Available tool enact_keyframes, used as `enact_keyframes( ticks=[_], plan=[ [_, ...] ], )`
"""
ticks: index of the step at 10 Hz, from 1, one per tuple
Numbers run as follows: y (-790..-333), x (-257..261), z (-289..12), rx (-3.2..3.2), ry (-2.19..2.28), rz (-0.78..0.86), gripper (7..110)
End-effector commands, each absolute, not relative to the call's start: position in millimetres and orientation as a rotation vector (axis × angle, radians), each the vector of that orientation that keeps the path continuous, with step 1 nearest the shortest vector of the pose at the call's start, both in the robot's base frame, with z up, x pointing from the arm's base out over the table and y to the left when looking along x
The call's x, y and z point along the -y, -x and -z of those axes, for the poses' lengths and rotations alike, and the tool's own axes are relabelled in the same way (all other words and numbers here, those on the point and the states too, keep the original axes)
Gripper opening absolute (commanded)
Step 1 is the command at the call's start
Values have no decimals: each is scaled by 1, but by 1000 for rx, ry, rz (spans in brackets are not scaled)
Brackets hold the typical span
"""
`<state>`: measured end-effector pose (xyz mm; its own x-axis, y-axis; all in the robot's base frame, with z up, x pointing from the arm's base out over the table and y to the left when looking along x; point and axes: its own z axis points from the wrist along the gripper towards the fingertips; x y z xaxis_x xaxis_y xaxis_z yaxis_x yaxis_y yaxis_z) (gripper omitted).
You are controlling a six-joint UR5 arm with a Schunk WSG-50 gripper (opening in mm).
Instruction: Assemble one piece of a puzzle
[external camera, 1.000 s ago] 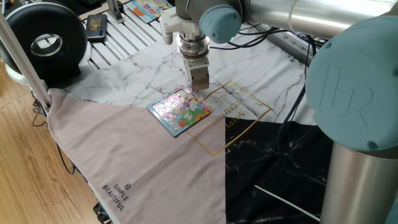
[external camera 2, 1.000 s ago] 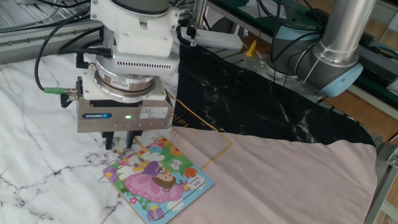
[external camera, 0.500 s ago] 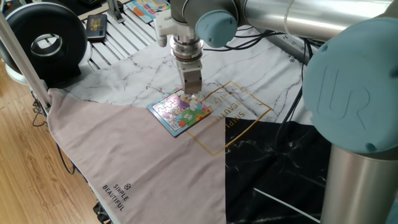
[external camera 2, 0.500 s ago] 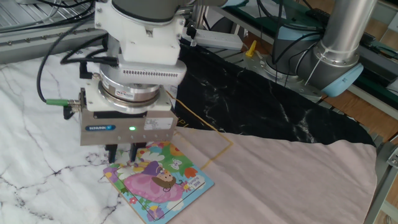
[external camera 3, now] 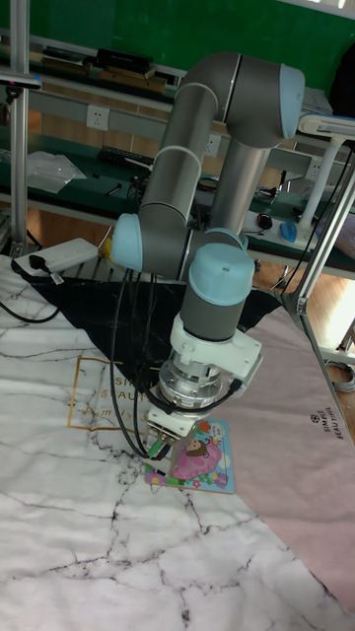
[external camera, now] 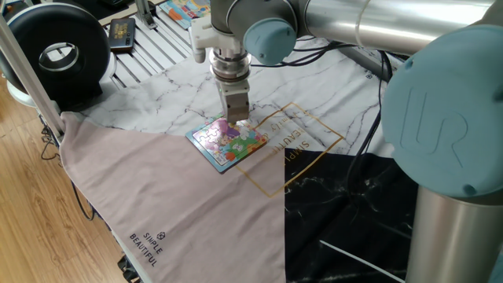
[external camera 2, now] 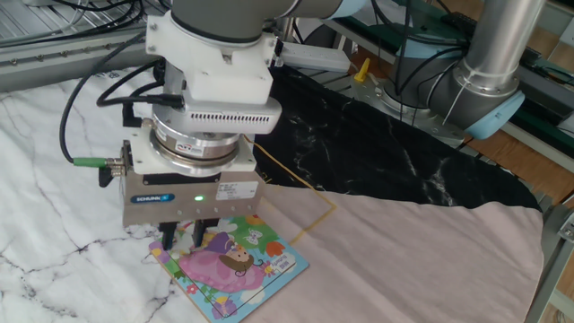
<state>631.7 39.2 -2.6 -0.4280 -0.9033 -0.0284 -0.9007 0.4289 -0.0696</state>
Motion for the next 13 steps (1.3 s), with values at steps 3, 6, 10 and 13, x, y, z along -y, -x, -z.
enact_keyframes(
  ticks=[3, 6, 10, 13],
  plan=[
    [-634, -46, 3, -2590, 1644, 49, 7],
    [-632, -46, 0, -2598, 1644, 45, 7],
    [-637, -46, 5, -2588, 1642, 43, 7],
    [-636, -45, 5, -2591, 1650, 46, 7]
  ],
)
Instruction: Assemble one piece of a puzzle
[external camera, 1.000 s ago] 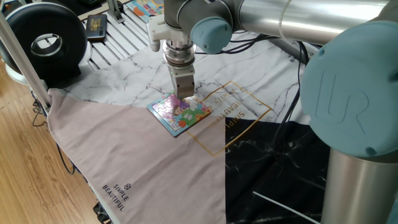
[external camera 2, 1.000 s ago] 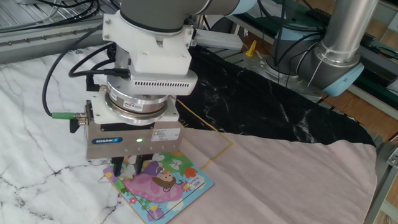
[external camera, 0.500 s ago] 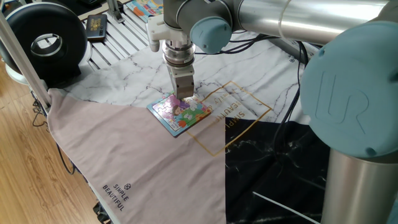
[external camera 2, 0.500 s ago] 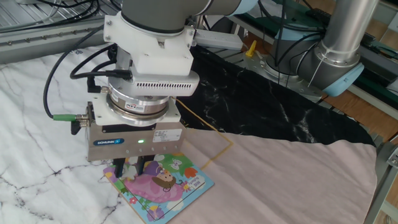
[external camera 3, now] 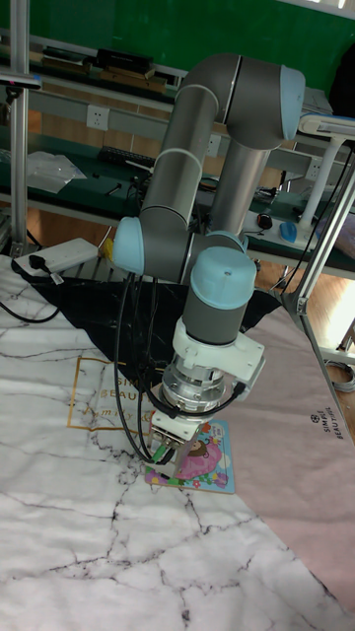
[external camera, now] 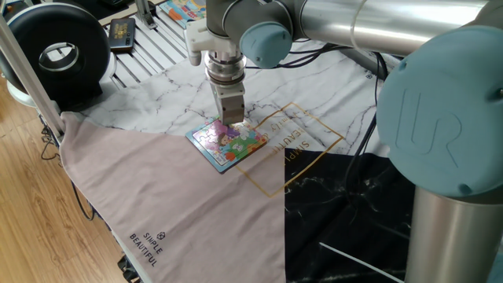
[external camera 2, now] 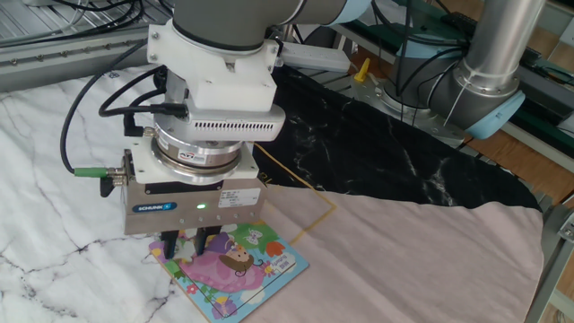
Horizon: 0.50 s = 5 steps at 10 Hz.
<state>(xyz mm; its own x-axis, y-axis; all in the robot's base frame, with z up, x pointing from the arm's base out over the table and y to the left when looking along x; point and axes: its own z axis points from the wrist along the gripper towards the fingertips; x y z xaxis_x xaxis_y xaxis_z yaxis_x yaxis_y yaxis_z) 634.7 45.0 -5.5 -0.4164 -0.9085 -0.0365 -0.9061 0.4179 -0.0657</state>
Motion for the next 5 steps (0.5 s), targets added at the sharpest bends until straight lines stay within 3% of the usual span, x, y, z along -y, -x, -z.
enact_keyframes(
  ticks=[1, 5],
  plan=[
    [-636, -44, 5, -2586, 1658, 51, 7],
    [-638, -46, 5, -2560, 1683, 41, 7]
  ],
)
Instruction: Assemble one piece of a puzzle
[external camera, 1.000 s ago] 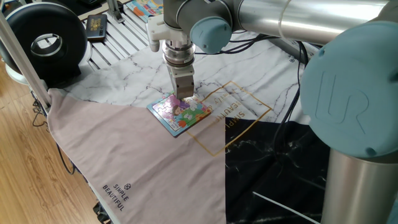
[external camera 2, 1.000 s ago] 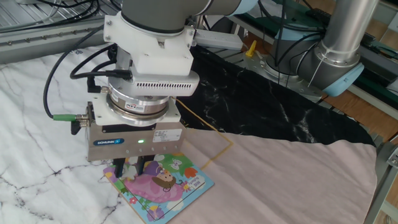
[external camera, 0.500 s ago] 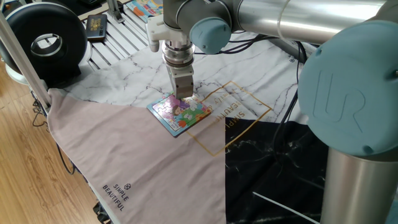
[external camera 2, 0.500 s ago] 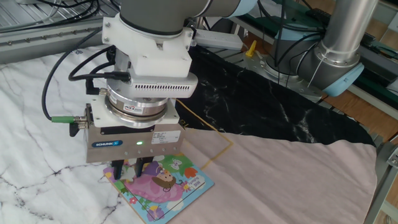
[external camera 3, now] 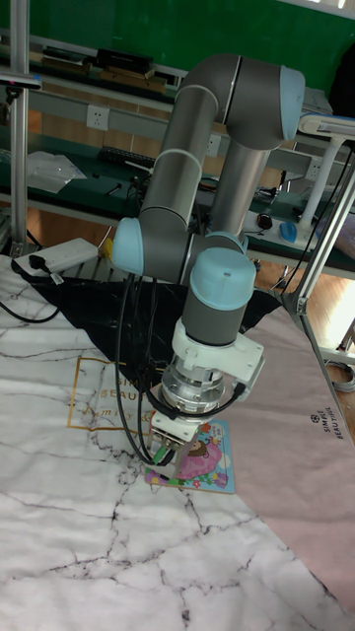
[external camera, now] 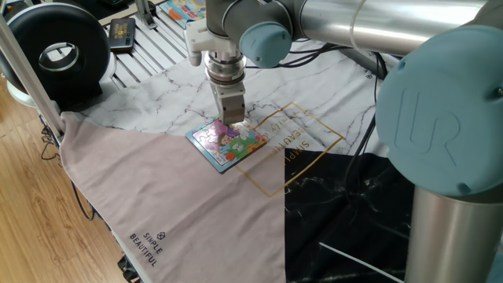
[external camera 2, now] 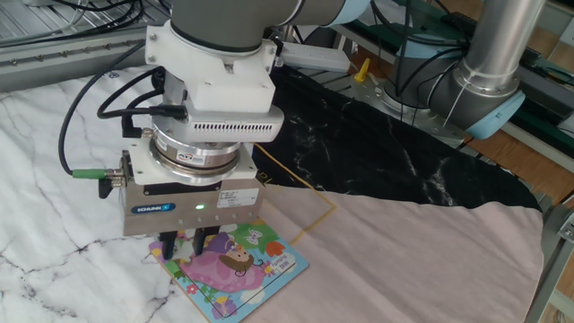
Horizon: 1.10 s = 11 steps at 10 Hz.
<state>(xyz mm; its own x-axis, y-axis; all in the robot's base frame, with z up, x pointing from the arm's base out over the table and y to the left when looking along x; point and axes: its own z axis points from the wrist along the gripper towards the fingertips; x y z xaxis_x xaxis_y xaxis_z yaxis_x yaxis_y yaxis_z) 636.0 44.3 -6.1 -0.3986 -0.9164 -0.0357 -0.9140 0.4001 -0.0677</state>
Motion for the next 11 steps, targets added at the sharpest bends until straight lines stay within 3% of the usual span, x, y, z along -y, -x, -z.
enact_keyframes(
  ticks=[1, 11],
  plan=[
    [-638, -46, 5, -2556, 1691, 44, 7],
    [-636, -46, 2, -2526, 1741, -4, 7]
  ],
)
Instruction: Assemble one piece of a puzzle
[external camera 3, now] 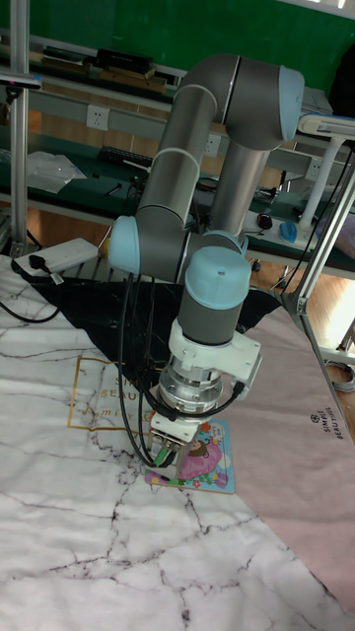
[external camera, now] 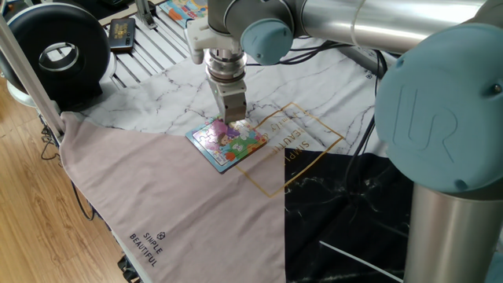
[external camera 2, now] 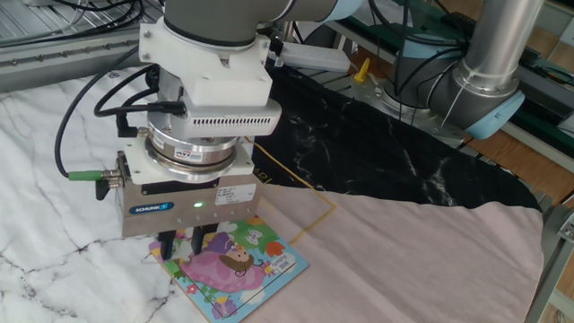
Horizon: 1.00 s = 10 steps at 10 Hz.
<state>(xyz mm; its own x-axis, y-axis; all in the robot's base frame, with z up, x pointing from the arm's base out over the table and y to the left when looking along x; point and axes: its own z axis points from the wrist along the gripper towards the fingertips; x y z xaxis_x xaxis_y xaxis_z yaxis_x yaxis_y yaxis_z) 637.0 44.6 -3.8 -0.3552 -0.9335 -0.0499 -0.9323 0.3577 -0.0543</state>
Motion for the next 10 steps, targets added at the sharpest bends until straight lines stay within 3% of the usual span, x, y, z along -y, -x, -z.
enact_keyframes(
  ticks=[1, 10],
  plan=[
    [-631, -50, -1, -2534, 1744, -39, 7],
    [-633, -44, -5, -2582, 1723, -44, 7]
  ],
)
